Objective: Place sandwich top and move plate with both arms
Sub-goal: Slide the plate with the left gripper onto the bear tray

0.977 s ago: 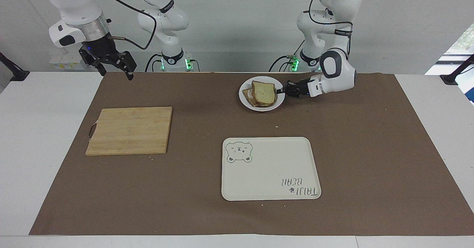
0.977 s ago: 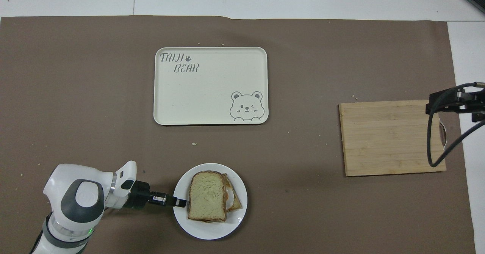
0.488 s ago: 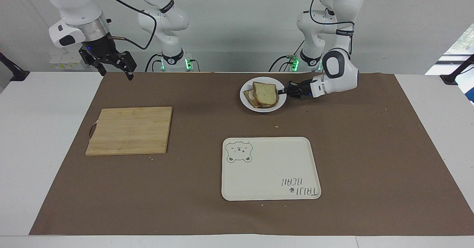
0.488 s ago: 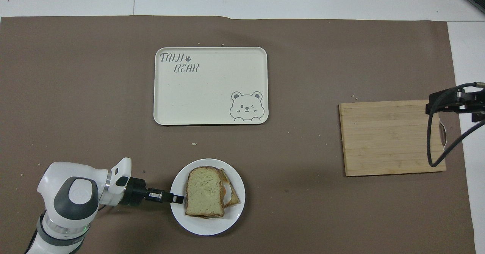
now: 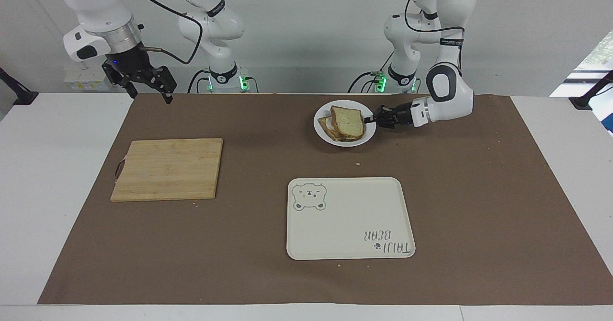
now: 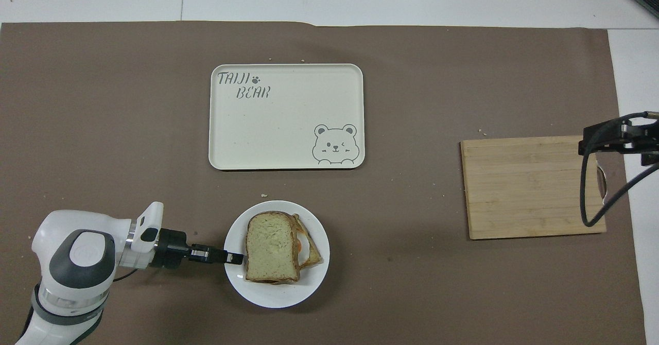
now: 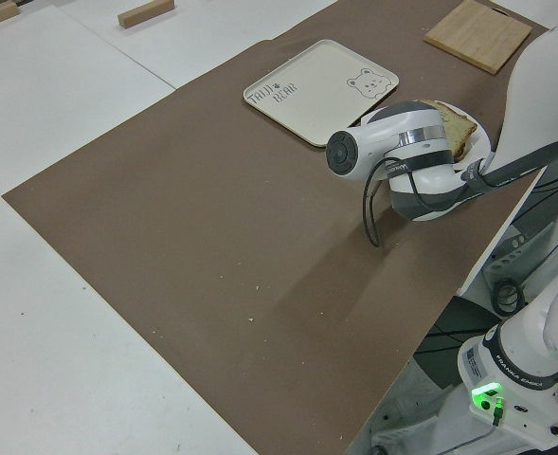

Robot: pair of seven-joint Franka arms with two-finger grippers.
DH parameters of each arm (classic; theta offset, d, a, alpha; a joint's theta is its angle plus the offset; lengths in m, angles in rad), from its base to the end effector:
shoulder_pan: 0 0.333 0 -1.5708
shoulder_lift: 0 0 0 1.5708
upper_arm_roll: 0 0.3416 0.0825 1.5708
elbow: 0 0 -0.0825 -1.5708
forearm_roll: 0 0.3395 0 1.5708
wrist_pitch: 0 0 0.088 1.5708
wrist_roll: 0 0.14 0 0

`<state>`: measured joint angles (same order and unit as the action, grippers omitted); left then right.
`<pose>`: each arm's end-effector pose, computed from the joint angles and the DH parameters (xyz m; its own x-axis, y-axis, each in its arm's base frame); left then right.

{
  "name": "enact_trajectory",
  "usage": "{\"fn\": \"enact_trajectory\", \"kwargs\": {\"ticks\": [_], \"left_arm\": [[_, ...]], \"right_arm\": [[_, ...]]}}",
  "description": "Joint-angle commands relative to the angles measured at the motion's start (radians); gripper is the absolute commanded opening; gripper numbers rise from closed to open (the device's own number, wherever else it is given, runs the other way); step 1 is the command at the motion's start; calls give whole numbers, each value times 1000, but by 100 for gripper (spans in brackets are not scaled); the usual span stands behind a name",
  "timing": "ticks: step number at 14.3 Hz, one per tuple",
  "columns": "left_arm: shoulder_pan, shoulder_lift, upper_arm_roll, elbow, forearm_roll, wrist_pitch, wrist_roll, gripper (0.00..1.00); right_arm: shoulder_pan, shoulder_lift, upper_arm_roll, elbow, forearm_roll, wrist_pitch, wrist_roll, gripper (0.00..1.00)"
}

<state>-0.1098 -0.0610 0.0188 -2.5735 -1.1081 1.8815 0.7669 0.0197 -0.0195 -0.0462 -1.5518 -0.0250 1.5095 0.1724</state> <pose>0.3539 -0.1279 0.3228 0.9706 -0.2020 -0.1310 0.0091 -0.5132 0.8582 0.4964 -0.0170 0.6297 0.9798 -0.1990 -0.0183 -0.1985 -0.9797 0.0276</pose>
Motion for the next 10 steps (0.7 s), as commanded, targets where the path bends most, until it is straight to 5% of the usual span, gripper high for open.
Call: {"fn": "enact_trajectory", "kwargs": {"ticks": [1,10], "left_arm": [[48,16,1,71,-22,-74,14,0],[87,61,1,182,-110,-128,-7,0]], "right_arm": [[-7,10,2,22,10,-18,-24,100],[-7,12,2,22,10,-18,-24,100]]}}
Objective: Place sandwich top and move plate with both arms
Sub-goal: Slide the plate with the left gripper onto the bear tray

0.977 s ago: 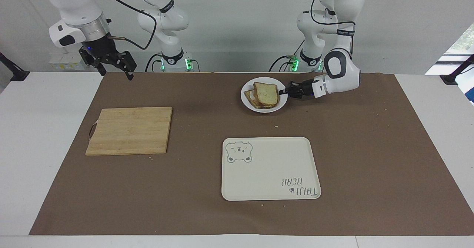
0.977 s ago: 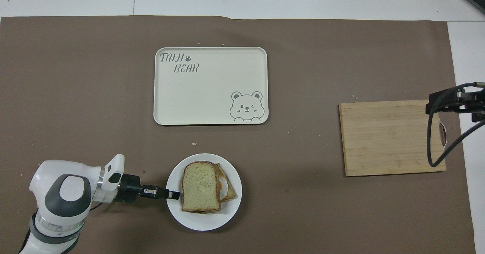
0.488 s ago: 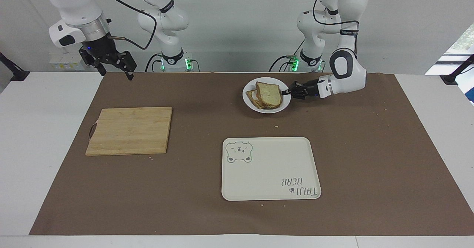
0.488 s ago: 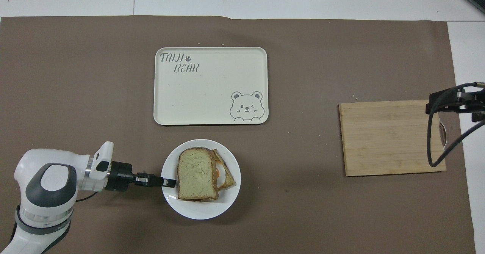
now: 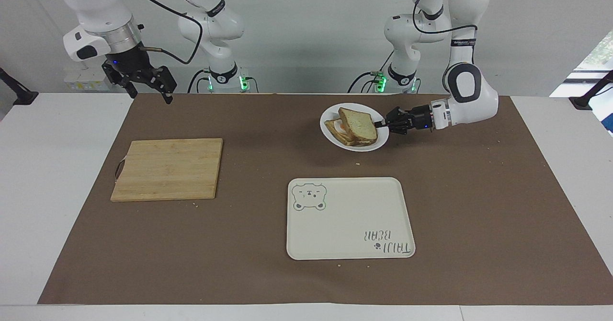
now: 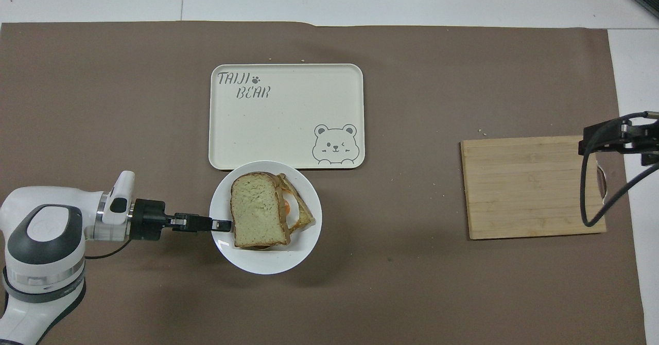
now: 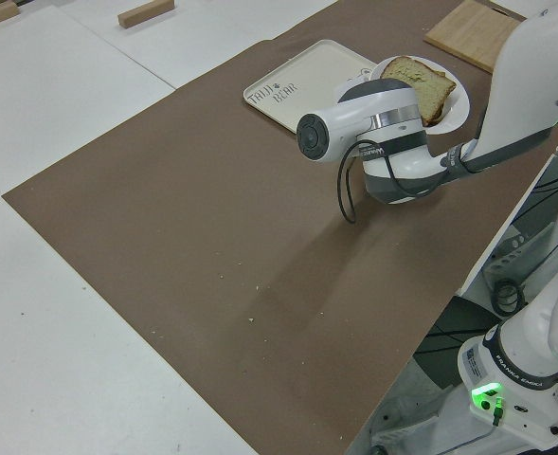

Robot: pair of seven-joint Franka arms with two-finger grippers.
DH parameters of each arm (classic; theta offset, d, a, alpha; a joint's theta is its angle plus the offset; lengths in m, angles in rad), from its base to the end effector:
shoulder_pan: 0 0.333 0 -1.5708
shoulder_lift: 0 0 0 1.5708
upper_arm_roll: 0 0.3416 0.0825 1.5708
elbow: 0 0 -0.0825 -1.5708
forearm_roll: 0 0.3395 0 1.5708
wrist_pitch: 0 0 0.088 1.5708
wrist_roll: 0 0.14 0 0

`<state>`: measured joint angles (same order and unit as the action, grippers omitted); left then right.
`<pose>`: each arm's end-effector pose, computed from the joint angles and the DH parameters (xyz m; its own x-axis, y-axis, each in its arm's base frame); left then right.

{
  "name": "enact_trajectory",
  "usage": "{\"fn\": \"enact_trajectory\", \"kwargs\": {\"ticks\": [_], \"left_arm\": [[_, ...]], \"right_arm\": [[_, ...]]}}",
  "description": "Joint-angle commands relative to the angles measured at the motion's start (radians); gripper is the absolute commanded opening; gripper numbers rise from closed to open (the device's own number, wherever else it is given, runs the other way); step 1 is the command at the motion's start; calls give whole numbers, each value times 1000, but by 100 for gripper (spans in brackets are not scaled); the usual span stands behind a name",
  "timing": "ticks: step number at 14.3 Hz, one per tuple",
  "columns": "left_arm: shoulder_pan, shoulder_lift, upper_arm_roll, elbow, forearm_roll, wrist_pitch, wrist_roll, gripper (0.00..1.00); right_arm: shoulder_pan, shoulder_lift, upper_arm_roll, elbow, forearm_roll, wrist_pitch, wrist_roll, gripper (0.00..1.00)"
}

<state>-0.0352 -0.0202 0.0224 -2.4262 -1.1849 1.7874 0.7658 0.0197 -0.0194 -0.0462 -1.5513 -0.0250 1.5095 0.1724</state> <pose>0.4081 -0.1144 0.3641 0.9901 -0.1301 -0.0519 -0.0059 -0.4089 0.9126 0.4965 -0.0170 0.6299 0.9798 -0.1990 -0.0179 -0.1985 -0.9797 0.0276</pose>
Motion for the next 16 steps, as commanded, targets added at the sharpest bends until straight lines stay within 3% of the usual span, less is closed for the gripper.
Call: {"fn": "enact_trajectory", "kwargs": {"ticks": [1,7,16], "left_arm": [[14,31,-2,53,-35,-39,-11,0],[32,91,-4,160,-102,-59,-77,0],[35,108,-2,191,-173,-37,-131,0]], "right_arm": [[-7,12,2,22,10,-18,-24,100],[-7,10,2,22,10,-18,-24,100],[-7,12,2,22,10,-18,-24,100]]}}
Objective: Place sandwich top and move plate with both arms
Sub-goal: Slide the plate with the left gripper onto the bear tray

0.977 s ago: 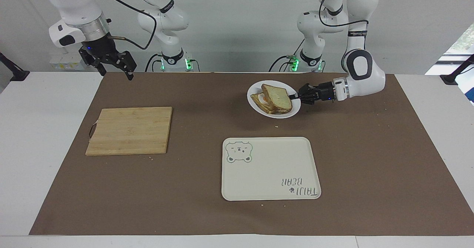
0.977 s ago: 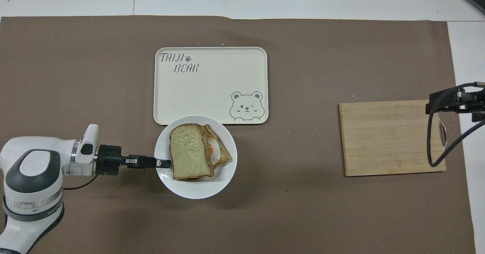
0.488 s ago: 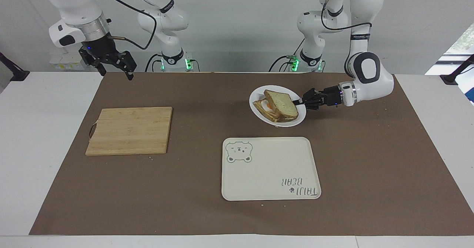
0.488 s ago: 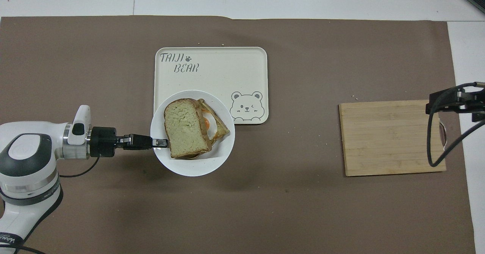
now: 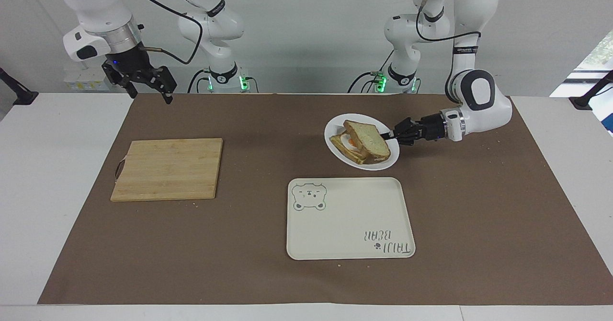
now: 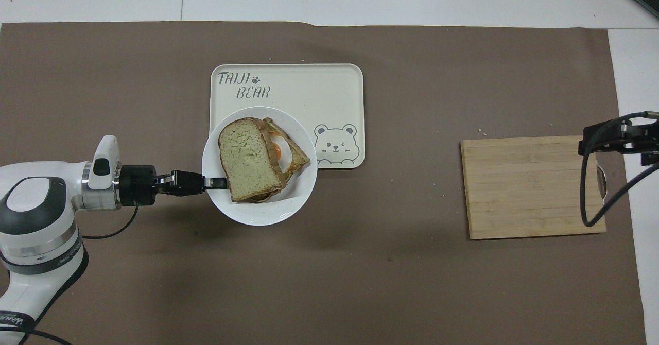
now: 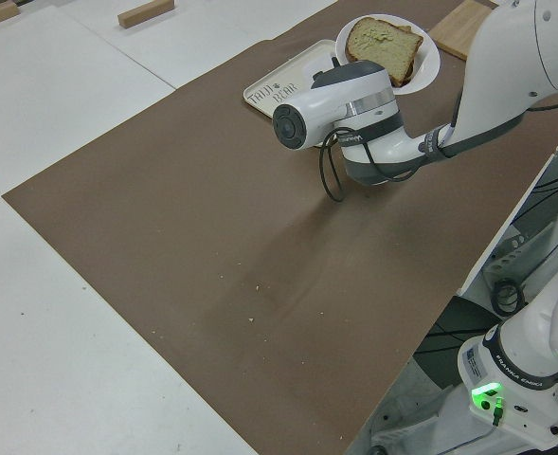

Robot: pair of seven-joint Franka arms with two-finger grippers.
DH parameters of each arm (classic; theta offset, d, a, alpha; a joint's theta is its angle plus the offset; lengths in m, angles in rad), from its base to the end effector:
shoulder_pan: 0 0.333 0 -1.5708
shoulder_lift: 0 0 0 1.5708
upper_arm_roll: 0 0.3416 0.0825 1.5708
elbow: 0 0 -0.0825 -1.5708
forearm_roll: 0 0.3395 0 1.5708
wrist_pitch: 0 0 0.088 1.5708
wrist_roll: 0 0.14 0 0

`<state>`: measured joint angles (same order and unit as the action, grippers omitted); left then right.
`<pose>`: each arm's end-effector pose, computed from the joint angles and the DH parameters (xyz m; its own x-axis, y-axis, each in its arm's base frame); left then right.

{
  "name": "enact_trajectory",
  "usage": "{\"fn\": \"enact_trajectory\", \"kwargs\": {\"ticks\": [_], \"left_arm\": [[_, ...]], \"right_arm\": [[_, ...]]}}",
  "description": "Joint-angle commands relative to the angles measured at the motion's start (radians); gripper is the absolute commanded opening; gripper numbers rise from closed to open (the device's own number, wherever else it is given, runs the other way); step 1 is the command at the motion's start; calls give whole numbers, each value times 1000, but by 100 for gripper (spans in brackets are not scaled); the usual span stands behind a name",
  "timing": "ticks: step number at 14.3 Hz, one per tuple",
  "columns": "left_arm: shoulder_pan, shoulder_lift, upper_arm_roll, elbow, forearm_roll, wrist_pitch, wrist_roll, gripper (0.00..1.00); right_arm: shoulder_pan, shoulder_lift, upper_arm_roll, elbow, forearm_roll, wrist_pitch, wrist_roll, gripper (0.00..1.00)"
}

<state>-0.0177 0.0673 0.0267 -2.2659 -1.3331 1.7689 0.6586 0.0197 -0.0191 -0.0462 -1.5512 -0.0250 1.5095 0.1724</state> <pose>0.4716 -0.1125 0.3942 0.9968 0.0162 -0.0788 0.0800 -0.3043 0.9492 0.4966 -0.0170 0.6298 0.9798 -0.1990 -0.0181 -0.1985 -0.9797 0.0276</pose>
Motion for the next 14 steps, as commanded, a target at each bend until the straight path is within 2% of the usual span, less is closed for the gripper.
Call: {"fn": "enact_trajectory", "kwargs": {"ticks": [1,6,10,14], "left_arm": [[16,25,-7,40,-24,-17,-25,0],[4,49,-10,71,-14,58,-56,0],[-20,109,-14,169,-6,95,-126,0],[-100,152,-22,227,-9,286,-204,0]], "right_arm": [[-7,11,2,22,10,-18,-24,100],[-7,11,2,22,10,-18,-24,100],[-7,11,2,22,10,-18,-24,100],[-7,11,2,22,10,-18,-24,100]]}}
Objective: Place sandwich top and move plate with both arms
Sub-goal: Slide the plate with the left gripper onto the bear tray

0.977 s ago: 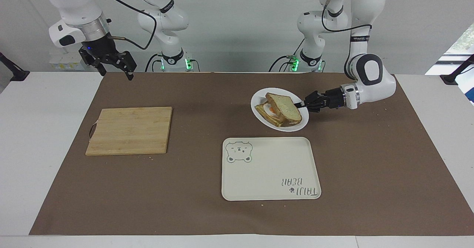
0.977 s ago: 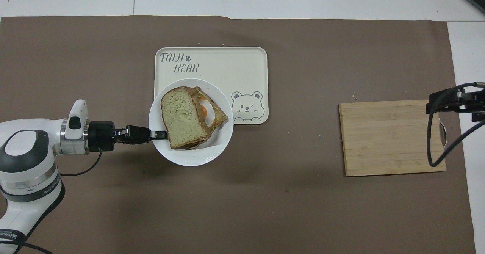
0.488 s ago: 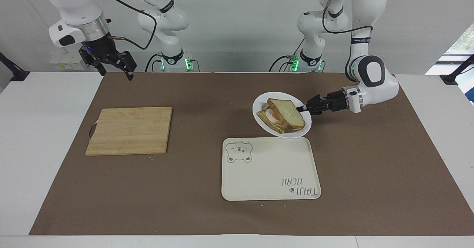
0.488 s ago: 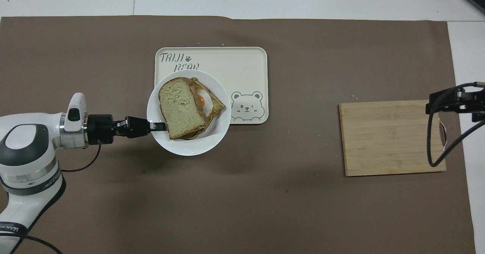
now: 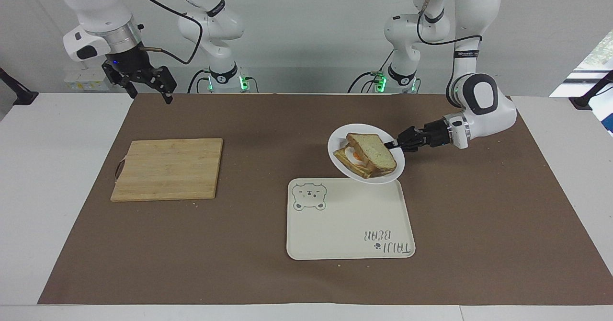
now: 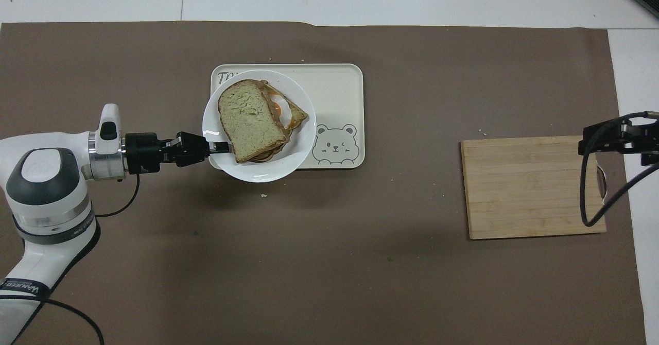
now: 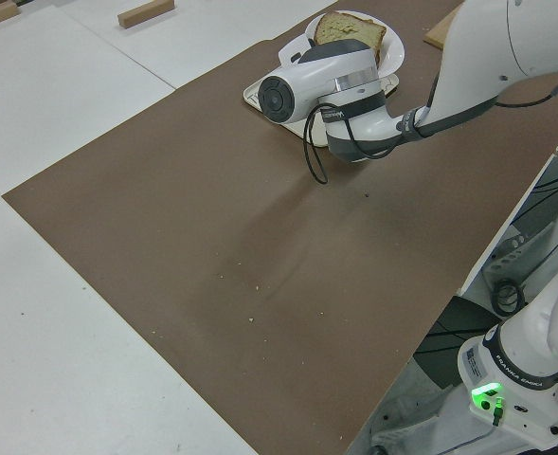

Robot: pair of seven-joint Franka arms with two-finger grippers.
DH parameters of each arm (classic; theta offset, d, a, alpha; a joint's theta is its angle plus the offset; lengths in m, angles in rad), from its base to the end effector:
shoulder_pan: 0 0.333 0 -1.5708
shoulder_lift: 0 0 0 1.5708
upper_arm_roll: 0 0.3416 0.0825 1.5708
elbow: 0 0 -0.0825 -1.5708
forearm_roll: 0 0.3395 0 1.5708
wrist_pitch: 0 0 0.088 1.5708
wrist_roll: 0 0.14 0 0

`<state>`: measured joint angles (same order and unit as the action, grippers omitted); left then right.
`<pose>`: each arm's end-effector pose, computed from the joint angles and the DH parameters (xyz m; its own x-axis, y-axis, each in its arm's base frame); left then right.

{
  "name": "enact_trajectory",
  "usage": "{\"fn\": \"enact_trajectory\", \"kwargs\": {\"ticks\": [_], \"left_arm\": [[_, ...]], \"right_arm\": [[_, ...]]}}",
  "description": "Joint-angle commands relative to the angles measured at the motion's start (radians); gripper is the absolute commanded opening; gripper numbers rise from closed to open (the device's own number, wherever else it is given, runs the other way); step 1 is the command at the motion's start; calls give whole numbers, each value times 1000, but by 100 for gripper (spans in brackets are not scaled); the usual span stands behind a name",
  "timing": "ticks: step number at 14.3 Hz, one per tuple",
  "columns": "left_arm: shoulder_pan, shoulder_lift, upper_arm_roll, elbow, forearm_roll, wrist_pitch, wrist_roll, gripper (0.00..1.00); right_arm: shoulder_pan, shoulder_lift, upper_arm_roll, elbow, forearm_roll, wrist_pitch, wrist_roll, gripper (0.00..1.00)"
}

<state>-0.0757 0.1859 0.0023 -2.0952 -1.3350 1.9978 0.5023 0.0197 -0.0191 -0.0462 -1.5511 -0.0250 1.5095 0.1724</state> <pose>0.5383 -0.1283 0.3884 0.9804 0.1690 -0.1009 0.1633 -0.4121 0.8964 0.4966 -0.0170 0.6298 0.9798 -0.1990 -0.0180 -0.1985 -0.9797 0.0276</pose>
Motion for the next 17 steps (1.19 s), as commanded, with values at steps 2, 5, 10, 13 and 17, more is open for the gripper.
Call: {"fn": "enact_trajectory", "kwargs": {"ticks": [2,5,10,13,17], "left_arm": [[-42,67,-4,116,-6,64,-97,0],[-41,89,-11,141,11,68,-103,0],[-39,136,-56,202,13,105,-142,0],[-41,176,-76,236,40,134,-146,0],[-41,276,-77,323,52,153,-143,0]], "right_arm": [[-7,11,2,22,10,-18,-24,100],[-7,11,2,22,10,-18,-24,100],[-7,11,2,22,10,-18,-24,100],[-7,11,2,22,10,-18,-24,100],[-7,11,2,22,10,-18,-24,100]]}}
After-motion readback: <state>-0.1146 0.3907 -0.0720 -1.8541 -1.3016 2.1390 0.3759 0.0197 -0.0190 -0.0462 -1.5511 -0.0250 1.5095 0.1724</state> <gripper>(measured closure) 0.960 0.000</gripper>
